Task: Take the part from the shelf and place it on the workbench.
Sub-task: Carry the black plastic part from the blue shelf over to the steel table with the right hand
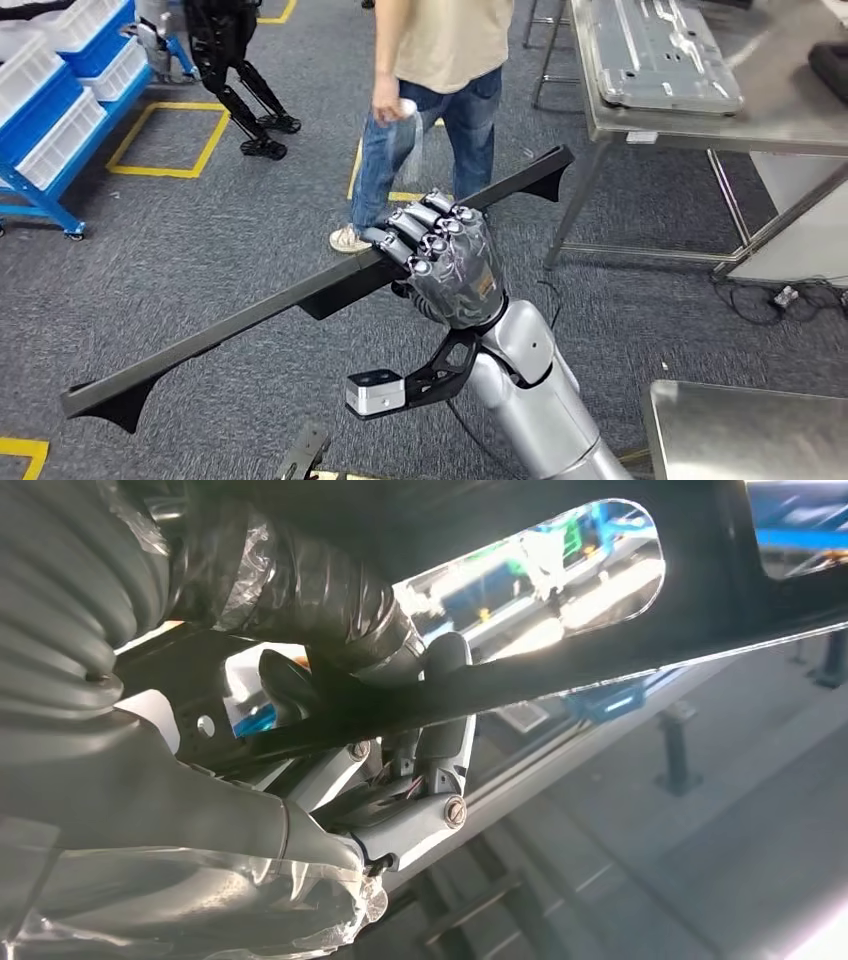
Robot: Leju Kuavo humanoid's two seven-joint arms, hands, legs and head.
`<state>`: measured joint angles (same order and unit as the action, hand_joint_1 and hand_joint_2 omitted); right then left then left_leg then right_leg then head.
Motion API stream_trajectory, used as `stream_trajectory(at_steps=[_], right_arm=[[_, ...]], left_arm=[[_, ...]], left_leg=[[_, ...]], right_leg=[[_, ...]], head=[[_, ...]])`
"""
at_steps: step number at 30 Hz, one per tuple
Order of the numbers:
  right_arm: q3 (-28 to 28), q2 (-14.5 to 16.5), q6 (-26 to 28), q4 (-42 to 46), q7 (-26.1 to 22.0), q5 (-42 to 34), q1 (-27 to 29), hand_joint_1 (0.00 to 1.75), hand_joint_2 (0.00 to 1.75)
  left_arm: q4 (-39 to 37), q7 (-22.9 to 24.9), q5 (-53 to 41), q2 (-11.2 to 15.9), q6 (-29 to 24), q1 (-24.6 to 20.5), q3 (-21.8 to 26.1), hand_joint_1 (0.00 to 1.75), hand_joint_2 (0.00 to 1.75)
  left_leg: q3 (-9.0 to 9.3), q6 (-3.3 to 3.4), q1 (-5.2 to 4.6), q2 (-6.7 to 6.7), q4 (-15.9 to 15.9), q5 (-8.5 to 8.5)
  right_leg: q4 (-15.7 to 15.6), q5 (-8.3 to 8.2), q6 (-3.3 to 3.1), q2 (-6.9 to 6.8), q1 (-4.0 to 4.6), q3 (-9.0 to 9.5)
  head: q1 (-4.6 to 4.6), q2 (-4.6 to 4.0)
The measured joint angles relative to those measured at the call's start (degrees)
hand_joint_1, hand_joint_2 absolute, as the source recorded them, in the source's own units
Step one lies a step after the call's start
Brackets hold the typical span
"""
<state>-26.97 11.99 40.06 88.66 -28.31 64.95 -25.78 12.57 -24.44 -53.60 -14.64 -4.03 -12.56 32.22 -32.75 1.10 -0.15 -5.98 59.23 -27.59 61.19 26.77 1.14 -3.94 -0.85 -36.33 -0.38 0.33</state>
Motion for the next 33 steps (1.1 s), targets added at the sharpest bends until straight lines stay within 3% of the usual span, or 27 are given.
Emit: stream_trajectory(at_steps=[2, 4, 6, 7, 9, 10, 12, 14, 16, 18, 20, 22, 24, 25, 26, 27, 29, 31, 33], right_arm=[[0.09, -0.04, 0.0, 0.31, -0.05, -0.05, 0.09, 1.75, 1.75], [0.16, -0.05, 0.0, 0.63, -0.24, -0.15, 0.17, 1.75, 1.75], [0.19, -0.01, -0.01, 0.82, -0.41, -0.2, 0.2, 1.75, 1.75], [0.19, 0.01, -0.01, 0.85, -0.46, -0.21, 0.25, 1.75, 1.75], [0.19, 0.03, -0.02, 0.86, -0.52, -0.22, 0.47, 1.75, 1.75], [0.19, 0.03, -0.02, 0.86, -0.55, -0.23, 0.58, 1.75, 1.75], [0.19, 0.03, -0.02, 0.89, -0.58, -0.26, 0.66, 1.75, 1.75], [0.19, 0.04, -0.02, 0.92, -0.58, -0.3, 0.63, 1.75, 1.75], [0.19, 0.07, -0.02, 0.97, -0.58, -0.32, 0.62, 1.75, 1.75], [0.21, 0.07, -0.01, 1.05, -0.57, -0.35, 0.67, 1.75, 1.75], [0.26, 0.04, 0.01, 1.24, -0.61, -0.59, 0.72, 1.75, 1.75], [0.28, 0.02, 0.01, 1.35, -0.69, -0.93, 0.75, 1.75, 1.75], [0.28, -0.02, 0.0, 1.33, -0.75, -1.08, 0.88, 1.75, 1.75], [0.28, -0.06, 0.0, 1.32, -0.77, -1.09, 0.94, 1.75, 1.75], [0.28, -0.08, 0.0, 1.32, -0.79, -1.1, 0.97, 1.75, 1.75], [0.28, -0.1, 0.0, 1.32, -0.81, -1.1, 0.95, 1.75, 1.75], [0.27, -0.09, 0.0, 1.33, -0.84, -1.05, 0.85, 1.75, 1.75], [0.27, -0.06, -0.01, 1.34, -0.78, -0.97, 0.73, 1.75, 1.75], [0.28, -0.05, -0.02, 1.34, -0.73, -0.97, 0.71, 1.75, 1.75]], left_arm=[[0.0, 0.02, -0.18, 0.02, 0.11, -0.14, -0.01, 0.0, 1.75], [0.0, 0.06, -0.42, 0.02, 0.13, -0.29, -0.02, 0.0, 1.75], [0.0, 0.1, -0.5, 0.02, 0.09, -0.28, -0.02, 0.0, 1.75], [0.0, 0.13, -0.52, 0.04, 0.07, -0.19, -0.02, 0.0, 1.75], [0.0, 0.2, -0.53, 0.09, 0.04, 0.0, -0.02, 0.0, 1.75], [0.0, 0.22, -0.53, 0.11, 0.03, 0.05, -0.02, 0.0, 1.75], [0.0, 0.22, -0.53, 0.13, 0.03, 0.03, -0.02, 0.0, 1.75], [0.0, 0.23, -0.48, 0.21, -0.05, 0.0, -0.02, 0.0, 1.75], [0.0, 0.27, -0.37, 0.32, -0.22, 0.03, -0.02, 0.0, 1.75], [0.0, 0.26, -0.3, 0.34, -0.3, 0.0, -0.01, 0.0, 1.75], [0.0, 0.16, -0.29, 0.33, -0.27, -0.12, 0.0, 0.0, 1.75], [0.0, 0.08, -0.2, 0.39, -0.32, -0.01, 0.01, 0.0, 1.75], [0.0, 0.07, -0.03, 0.51, -0.58, 0.3, 0.03, 0.0, 1.75], [0.0, 0.07, 0.02, 0.55, -0.72, 0.4, 0.05, 0.0, 1.75], [0.0, 0.07, 0.03, 0.56, -0.81, 0.42, 0.07, 0.0, 1.75], [0.0, 0.07, 0.03, 0.55, -0.85, 0.39, 0.08, 0.0, 1.75], [0.0, 0.07, 0.05, 0.55, -0.9, 0.31, 0.1, 0.0, 1.75], [0.0, 0.07, 0.07, 0.6, -0.97, 0.3, 0.19, 0.0, 1.75], [0.0, 0.05, 0.04, 0.63, -0.92, 0.29, 0.26, 0.0, 1.75]], left_leg=[[0.23, -0.52, -0.04, -0.87, 0.06, -0.19], [0.03, -1.12, 0.32, 0.68, 1.16, -1.42], [-2.0, -1.65, 0.68, 3.97, 6.24, -4.81], [-3.69, -1.78, 0.75, 4.93, 10.12, -6.74], [-6.36, -1.81, 0.77, 5.43, 15.91, -8.52], [-6.41, -1.67, 0.77, 5.5, 15.92, -7.72], [-3.72, -1.15, 0.77, 6.59, 9.91, -3.6], [-0.61, -0.54, 0.83, 9.83, 2.96, -0.59], [0.36, -0.24, 0.71, 11.51, 0.46, -0.17], [0.53, 0.01, 0.76, 10.16, -0.41, 0.17], [0.84, 0.57, 1.02, 8.5, -1.6, 0.84], [0.87, 1.01, 0.93, 6.72, -2.11, 1.22], [0.59, 1.13, 0.72, 4.85, -1.94, 1.22], [0.46, 1.12, 0.68, 3.96, -1.8, 1.19], [0.35, 1.08, 0.66, 3.14, -1.62, 1.12], [0.29, 0.98, 0.66, 2.43, -1.36, 0.98], [0.17, 0.58, 0.47, 1.27, -0.74, 0.56], [0.09, 0.04, 0.16, 0.3, -0.35, 0.27], [0.16, -0.54, 0.16, -0.52, -0.29, 0.17]], right_leg=[[0.05, -0.19, -0.91, 1.15, 0.07, -0.13], [-0.22, -0.52, -1.56, 2.31, -0.19, -0.17], [-0.36, -0.82, -2.01, 3.55, -0.44, -0.25], [-0.37, -0.91, -2.15, 4.26, -0.43, -0.35], [-0.35, -1.04, -2.26, 5.87, -0.34, -0.48], [-0.35, -1.1, -2.24, 6.69, -0.3, -0.49], [-0.34, -1.21, -2.1, 8.26, -0.33, -0.38], [-0.33, -1.47, -1.68, 9.63, -0.47, -0.53], [-0.46, -1.98, -0.87, 10.95, -0.83, -1.09], [-0.74, -2.45, 0.01, 11.9, -1.05, -1.51], [0.85, -1.1, 0.49, 9.51, -0.62, -2.39], [6.66, 2.54, 0.61, 5.81, -0.27, -4.97], [12.84, 5.17, 0.79, 4.53, -0.33, -7.57], [13.59, 5.03, 0.88, 4.27, -0.37, -7.66], [12.16, 3.92, 0.93, 3.97, -0.39, -6.58], [8.79, 2.19, 0.9, 3.3, -0.39, -4.43], [1.69, 0.1, 0.41, 0.91, -0.02, -0.35], [-0.88, -0.13, -0.34, -0.08, 0.43, 0.78], [-0.95, -0.51, -1.06, 1.18, 0.49, 0.52]], head=[[-0.02, 0.0], [-0.04, 0.0], [-0.07, 0.0], [-0.07, 0.0], [-0.08, 0.0], [-0.08, 0.0], [-0.08, 0.0], [-0.08, 0.0], [-0.07, 0.0], [-0.07, 0.0], [0.03, 0.0], [0.14, 0.0], [0.16, 0.0], [0.15, 0.0], [0.16, 0.0], [0.17, 0.0], [0.16, 0.0], [0.15, 0.0], [0.14, 0.0]])
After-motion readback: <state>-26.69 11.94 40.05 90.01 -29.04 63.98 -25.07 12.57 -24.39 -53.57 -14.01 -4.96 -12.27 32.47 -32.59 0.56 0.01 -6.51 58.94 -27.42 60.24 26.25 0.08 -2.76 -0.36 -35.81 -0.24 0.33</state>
